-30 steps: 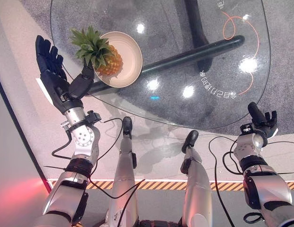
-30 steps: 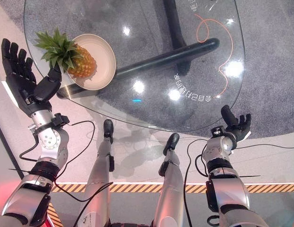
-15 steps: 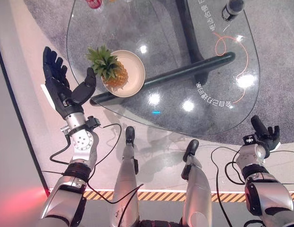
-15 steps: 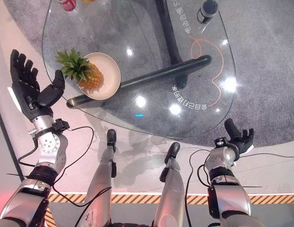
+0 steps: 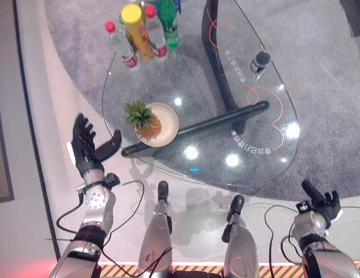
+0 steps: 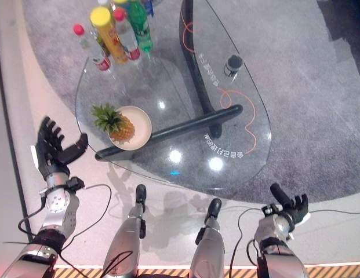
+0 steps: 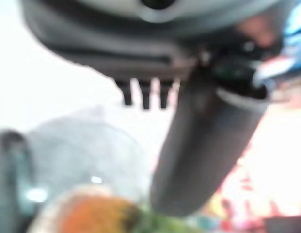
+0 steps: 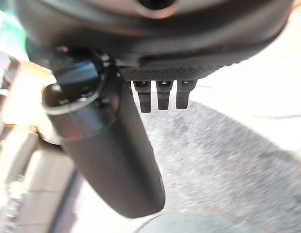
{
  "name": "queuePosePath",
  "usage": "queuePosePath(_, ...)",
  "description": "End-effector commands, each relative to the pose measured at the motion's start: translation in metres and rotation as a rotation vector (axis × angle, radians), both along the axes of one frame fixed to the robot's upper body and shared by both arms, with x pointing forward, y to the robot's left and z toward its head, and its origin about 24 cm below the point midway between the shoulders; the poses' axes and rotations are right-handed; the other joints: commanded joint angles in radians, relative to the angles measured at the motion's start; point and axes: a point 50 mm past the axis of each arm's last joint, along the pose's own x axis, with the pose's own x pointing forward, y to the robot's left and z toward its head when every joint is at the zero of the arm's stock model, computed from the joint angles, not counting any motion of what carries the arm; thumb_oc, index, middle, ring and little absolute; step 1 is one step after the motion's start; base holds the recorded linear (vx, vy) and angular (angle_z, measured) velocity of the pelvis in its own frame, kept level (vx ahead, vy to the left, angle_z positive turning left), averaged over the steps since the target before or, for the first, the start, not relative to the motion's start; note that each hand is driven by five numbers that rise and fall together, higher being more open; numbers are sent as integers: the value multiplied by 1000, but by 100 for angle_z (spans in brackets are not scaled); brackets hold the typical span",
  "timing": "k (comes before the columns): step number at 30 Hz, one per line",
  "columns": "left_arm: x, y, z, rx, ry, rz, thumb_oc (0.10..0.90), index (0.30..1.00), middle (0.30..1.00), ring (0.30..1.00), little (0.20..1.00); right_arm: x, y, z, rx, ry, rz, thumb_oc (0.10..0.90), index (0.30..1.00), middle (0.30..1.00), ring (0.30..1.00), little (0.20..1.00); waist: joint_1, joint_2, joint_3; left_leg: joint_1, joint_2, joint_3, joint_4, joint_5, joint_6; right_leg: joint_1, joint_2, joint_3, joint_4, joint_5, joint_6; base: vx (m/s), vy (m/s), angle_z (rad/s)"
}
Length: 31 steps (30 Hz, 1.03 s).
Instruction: Pick up the fruit to the plate
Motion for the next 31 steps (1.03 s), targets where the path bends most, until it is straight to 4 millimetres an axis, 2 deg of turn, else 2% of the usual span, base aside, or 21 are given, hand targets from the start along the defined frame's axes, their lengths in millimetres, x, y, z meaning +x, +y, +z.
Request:
queuePosePath(1, -7, 16, -9, 16, 52, 39, 800, 900, 900, 900, 900, -31, -12, -8, -99, 121, 63, 800, 900, 900, 900, 900, -4, -25, -160, 25, 16, 24, 4, -46, 11, -37, 27, -32, 76, -39, -37, 235, 66, 2)
queuePosePath(6, -60, 29, -71, -57, 393, 115, 800, 900, 900, 900, 900, -66, 10, -40, -73, 358, 256, 800, 900, 900, 900, 900, -15, -31, -254, 126, 27, 43, -40, -36, 6, 64, 30, -32, 30, -27, -36, 255, 44, -6)
queuePosePath(8, -76, 26, -86, -41, 499, 104, 800, 900, 900, 900, 900, -78, 17, -50, -41, 428, 319, 800, 900, 900, 900, 900, -20, -33, -280, 151, 32, 48, -47, -37, 5, 90, 31, -33, 20, -26, -35, 202, 23, -4)
queuePosePath(9, -88, 24, -100, -43, 613, 72, 800, 900, 900, 900, 900, -85, 21, -55, -30, 478, 363, 800, 900, 900, 900, 900, -23, -33, -299, 170, 34, 51, -53, -39, 4, 111, 32, -34, 12, -25, -35, 198, 29, -1)
queuePosePath(10, -91, 24, -102, -39, 631, 67, 800, 900, 900, 900, 900, -87, 22, -56, -22, 488, 368, 800, 900, 900, 900, 900, -24, -33, -302, 174, 35, 51, -53, -39, 3, 115, 33, -34, 11, -25, -35, 181, 32, -1)
queuePosePath(13, -115, 18, -123, -51, 833, -21, 800, 900, 900, 900, 900, -106, 30, -68, 49, 608, 474, 800, 900, 900, 900, 900, -32, -33, -330, 205, 42, 62, -53, -46, 1, 148, 33, -37, 4, -27, -33, 118, 31, 1)
queuePosePath(16, -129, 14, -134, -74, 947, -89, 800, 900, 900, 900, 900, -116, 37, -75, 128, 675, 543, 800, 900, 900, 900, 900, -38, -31, -343, 221, 45, 69, -53, -52, -1, 169, 34, -40, -6, -27, -31, 77, 23, 1)
queuePosePath(17, -140, 11, -141, -113, 1036, -112, 800, 900, 900, 900, 900, -124, 41, -79, 177, 722, 575, 800, 900, 900, 900, 900, -40, -30, -352, 230, 48, 73, -53, -53, -2, 181, 36, -43, -11, -28, -30, 65, 13, 2)
queuePosePath(18, -140, 11, -141, -113, 1037, -112, 800, 900, 900, 900, 900, -124, 41, -79, 177, 722, 575, 800, 900, 900, 900, 900, -40, -30, -352, 230, 48, 73, -53, -54, -2, 182, 36, -43, -11, -28, -30, 97, 23, -1)
queuePosePath(19, -153, 6, -149, -155, 1160, -173, 800, 900, 900, 900, 900, -131, 44, -82, 208, 769, 603, 800, 900, 900, 900, 900, -41, -29, -361, 238, 50, 75, -53, -55, -3, 190, 37, -46, -14, -29, -30, 77, 20, -2)
queuePosePath(20, -159, 2, -153, -165, 1214, -210, 800, 900, 900, 900, 900, -133, 46, -83, 220, 793, 626, 800, 900, 900, 900, 900, -43, -28, -364, 244, 51, 75, -53, -56, -3, 194, 39, -44, -13, -31, -31, 100, 25, -2)
queuePosePath(31, -182, -8, -162, -219, 1367, -271, 800, 900, 900, 900, 900, -138, 56, -88, 242, 884, 718, 800, 900, 900, 900, 900, -52, -21, -390, 286, 49, 75, -53, -77, 3, 225, 45, -31, -13, -43, -32, 44, 12, -2)
